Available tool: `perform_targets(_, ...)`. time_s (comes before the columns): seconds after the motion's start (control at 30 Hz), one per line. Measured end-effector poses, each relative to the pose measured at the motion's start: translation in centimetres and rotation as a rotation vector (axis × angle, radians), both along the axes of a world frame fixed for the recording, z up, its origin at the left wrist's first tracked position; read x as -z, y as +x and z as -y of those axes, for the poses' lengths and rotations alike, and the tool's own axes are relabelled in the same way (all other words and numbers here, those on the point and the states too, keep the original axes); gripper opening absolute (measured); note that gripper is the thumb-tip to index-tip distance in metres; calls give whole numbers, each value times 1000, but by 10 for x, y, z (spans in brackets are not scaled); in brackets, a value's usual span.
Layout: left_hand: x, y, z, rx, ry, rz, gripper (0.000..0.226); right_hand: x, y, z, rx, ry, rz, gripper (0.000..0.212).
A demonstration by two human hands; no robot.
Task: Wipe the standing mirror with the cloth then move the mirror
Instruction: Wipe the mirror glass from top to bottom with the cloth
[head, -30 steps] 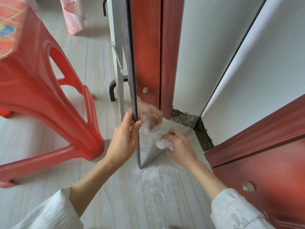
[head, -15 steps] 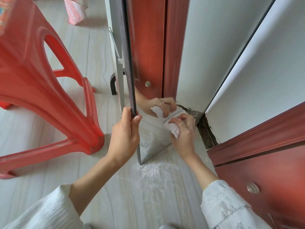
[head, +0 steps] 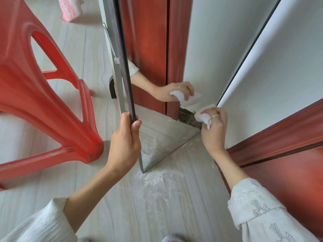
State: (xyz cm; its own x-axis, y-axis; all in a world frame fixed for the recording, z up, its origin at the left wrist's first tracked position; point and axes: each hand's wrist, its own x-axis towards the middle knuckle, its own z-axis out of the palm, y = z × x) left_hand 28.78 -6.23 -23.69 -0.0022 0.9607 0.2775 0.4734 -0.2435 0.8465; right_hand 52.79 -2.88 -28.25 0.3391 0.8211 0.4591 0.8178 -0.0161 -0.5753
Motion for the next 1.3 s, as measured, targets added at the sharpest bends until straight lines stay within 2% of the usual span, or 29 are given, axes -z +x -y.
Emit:
perform_targets(0.1, -2, -1, 0, 15, -17, 4, 18, -13, -9, -18, 6, 118, -60, 40)
perform_targets(0.2, -5, -2, 0, 36, -21, -11, 17, 0, -22, -21, 22, 125, -114, 34)
perform_targets(0.3, -3, -2, -1, 29, 0, -3, 15, 19, -30, -16, 106, -11, -277, 31)
perform_targets(0.47, 3, 1, -2, 7, 19, 11, 21, 54, -38, -4, 134, -154, -311, 36)
perform_targets(0.67, 8, -4, -4, 27, 37, -4, 24, 87, -8, 17, -91, -393, -165, 33)
perform_targets(0.73, 8, -3, -5, 27, 40, 3, 27, 79, 4, 17, -4, -355, -217, 34)
perform_targets(0.8, 9, -2, -5, 28, 47, 3, 30, 62, 12, 9, 90, -223, -307, 38)
perform_targets(0.9, 12, -3, -4, 39, 36, 2, 33, 38, 18, -9, 137, -72, -240, 41)
perform_targets(1.03, 17, -3, -2, 39, -17, 6, 36, 16, 16, -31, 164, 31, -272, 41)
perform_targets(1.23, 26, -5, 3, 103, -129, -39, 23, 28, -3, -40, 209, 60, -400, 41)
perform_targets(1.3, 27, -5, 3, 139, -163, -26, 27, 39, -7, -35, 224, 23, -405, 41)
